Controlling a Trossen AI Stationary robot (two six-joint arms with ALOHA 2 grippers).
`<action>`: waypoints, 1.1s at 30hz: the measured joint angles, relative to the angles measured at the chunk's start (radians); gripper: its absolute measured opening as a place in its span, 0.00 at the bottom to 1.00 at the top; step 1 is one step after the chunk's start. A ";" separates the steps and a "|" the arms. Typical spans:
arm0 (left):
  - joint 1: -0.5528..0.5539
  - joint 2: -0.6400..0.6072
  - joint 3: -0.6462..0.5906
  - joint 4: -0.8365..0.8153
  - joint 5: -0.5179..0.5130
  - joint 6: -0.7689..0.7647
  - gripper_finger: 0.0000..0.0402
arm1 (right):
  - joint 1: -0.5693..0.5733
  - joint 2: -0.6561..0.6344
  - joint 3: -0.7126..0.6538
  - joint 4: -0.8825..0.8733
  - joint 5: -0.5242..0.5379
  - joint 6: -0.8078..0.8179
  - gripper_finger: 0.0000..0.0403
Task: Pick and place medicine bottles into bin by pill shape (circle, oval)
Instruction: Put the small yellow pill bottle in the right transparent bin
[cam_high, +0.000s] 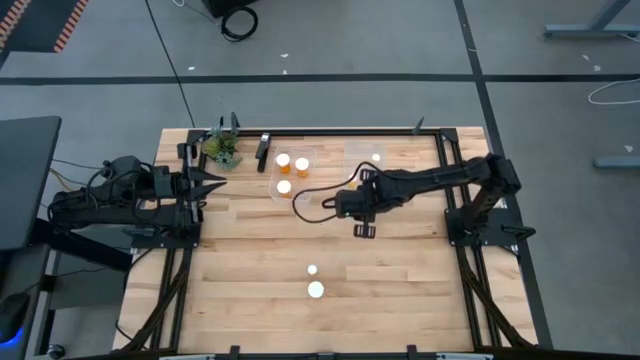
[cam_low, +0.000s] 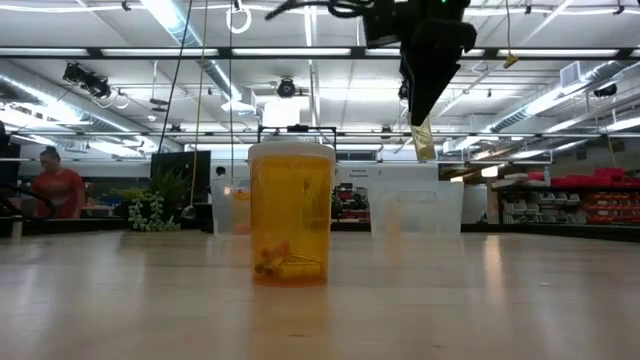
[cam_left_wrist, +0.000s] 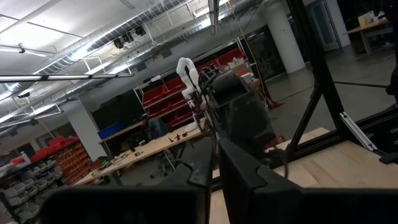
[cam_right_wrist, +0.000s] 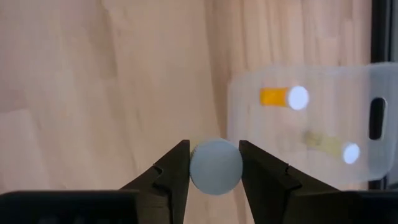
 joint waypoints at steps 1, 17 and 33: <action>0.000 0.000 0.000 0.000 0.000 0.000 0.09 | -0.010 0.000 0.000 -0.010 0.000 -0.003 0.34; 0.000 0.000 0.000 -0.004 0.000 0.003 0.09 | -0.192 0.000 0.000 -0.061 0.012 -0.062 0.34; 0.000 0.000 0.000 -0.007 0.000 0.003 0.07 | -0.313 0.000 0.000 -0.061 -0.002 -0.091 0.34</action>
